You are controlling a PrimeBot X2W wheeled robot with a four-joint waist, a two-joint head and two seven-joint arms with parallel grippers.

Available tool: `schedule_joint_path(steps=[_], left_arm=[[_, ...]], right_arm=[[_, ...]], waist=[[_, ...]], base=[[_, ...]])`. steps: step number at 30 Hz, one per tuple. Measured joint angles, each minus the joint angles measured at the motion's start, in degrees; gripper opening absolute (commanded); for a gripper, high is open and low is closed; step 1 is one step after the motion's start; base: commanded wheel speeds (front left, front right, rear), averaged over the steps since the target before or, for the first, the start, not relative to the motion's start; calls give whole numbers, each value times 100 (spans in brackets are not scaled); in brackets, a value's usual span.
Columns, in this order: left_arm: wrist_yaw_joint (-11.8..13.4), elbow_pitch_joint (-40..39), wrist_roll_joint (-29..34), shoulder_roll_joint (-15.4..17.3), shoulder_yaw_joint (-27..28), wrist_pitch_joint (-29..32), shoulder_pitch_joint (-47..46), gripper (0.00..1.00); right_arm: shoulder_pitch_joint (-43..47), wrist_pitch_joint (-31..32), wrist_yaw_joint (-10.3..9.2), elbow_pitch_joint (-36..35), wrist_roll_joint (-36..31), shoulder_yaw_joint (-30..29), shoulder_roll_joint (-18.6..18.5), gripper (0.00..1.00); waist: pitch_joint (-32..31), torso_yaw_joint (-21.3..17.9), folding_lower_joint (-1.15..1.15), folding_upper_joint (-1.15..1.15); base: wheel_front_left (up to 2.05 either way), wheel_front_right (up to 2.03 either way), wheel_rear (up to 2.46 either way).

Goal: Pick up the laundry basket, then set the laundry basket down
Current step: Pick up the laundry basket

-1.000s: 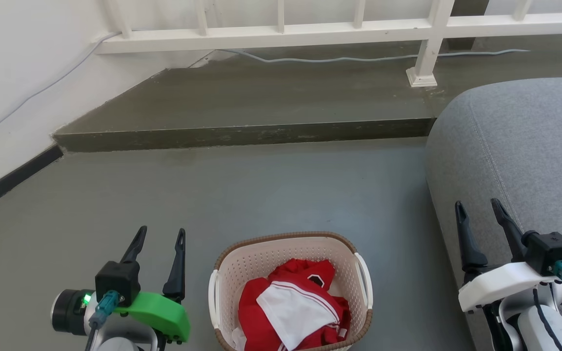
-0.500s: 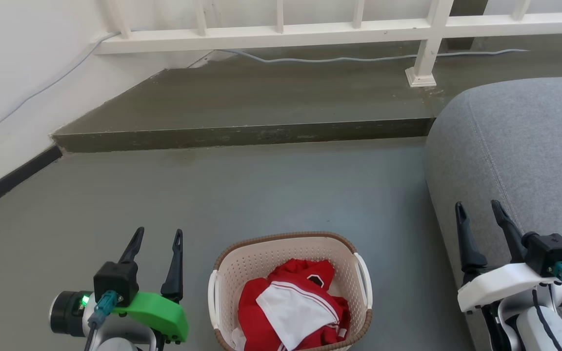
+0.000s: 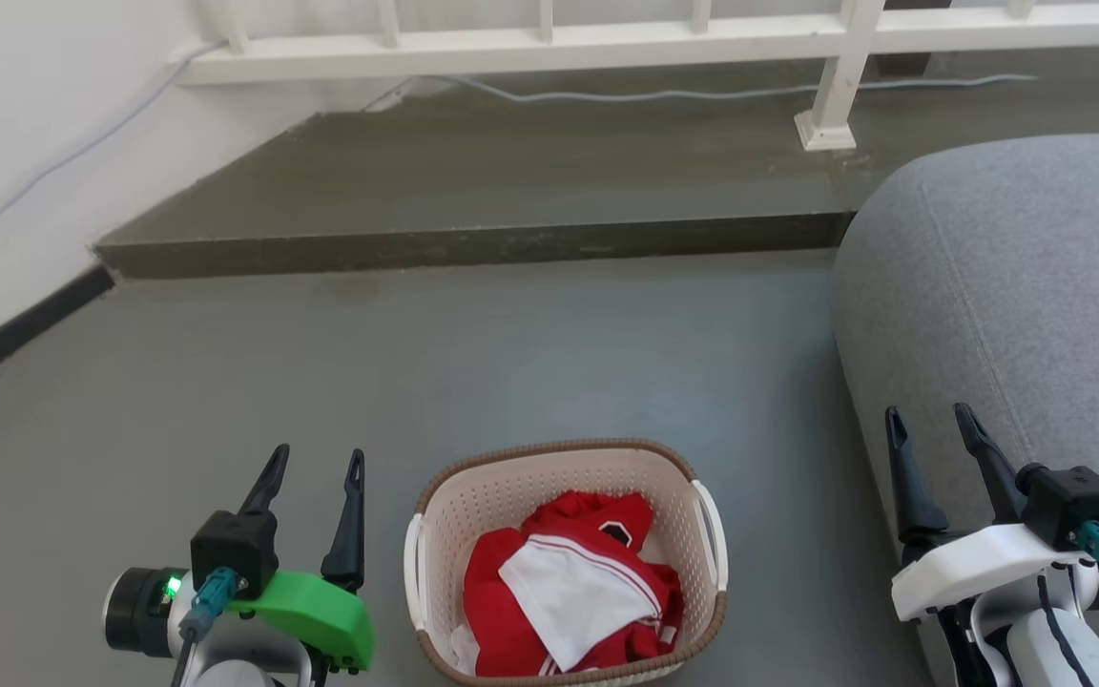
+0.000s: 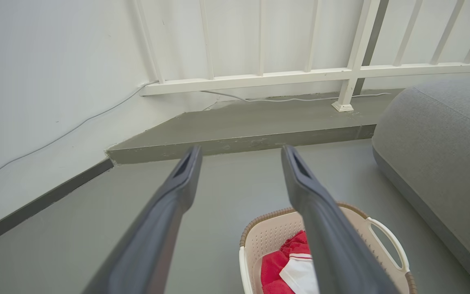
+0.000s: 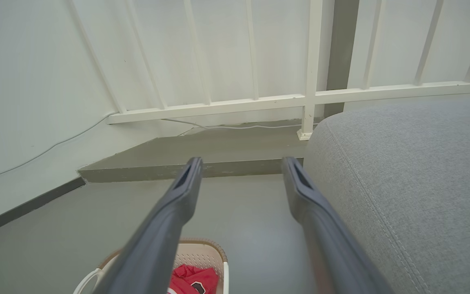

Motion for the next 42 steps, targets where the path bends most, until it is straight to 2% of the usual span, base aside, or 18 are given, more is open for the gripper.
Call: schedule_joint_path(steps=[9,22,33,42], left_arm=[[7,-47,49,-38,-53,91,-80,100],[8,71,99,-148,-60,185,-665,100],[-9,393,100,-203,-55,248,-1456,100],[-212,826,94,-243,-34,479,-2365,100]], right_arm=[[-118,0,107,31,0,-8,32,100],[-641,0,227,346,2,-9,118,100],[-1390,-1,258,553,2,-76,171,100],[-2300,-15,343,898,-69,55,170,100]], waist=[[503,0,0,0],[1500,8,0,0],[2395,14,1,0],[3136,67,1,0]], base=[[0,0,0],[0,0,0],[0,0,0],[0,0,0]])
